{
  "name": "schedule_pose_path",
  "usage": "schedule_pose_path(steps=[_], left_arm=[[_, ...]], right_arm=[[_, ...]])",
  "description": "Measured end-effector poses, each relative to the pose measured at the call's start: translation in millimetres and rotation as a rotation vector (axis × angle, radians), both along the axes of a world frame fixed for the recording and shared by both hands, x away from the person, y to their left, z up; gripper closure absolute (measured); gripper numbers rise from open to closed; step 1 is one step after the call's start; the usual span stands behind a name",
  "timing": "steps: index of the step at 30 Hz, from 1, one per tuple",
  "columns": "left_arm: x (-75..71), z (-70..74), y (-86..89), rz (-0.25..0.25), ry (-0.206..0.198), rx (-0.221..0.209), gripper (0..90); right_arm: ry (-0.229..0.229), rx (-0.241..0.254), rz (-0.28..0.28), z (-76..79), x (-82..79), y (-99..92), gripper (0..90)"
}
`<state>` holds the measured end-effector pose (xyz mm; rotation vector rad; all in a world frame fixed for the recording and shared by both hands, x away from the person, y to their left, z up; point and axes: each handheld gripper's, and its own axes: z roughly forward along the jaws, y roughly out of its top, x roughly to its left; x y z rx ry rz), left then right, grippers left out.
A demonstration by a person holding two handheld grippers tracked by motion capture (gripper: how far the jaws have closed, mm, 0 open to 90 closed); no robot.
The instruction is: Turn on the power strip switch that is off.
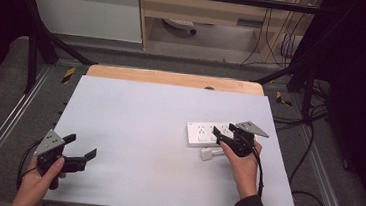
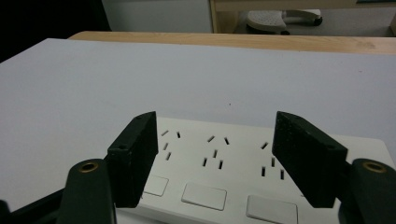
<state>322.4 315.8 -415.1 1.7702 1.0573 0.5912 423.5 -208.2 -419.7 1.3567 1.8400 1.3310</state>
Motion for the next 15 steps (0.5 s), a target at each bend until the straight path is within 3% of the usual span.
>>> schedule_pose_path(steps=[3,15], left_arm=[[0.5,-0.1,0.0,0.000,-0.002,0.002,5.5],[0.3,0.0,0.0,0.000,-0.001,-0.003,5.4]], right_arm=[[0.010,0.019,-0.001,4.0,0.3,-1.2,29.4],[0.004,-0.007,-0.007,12.6,3.1,0.5,14.0]])
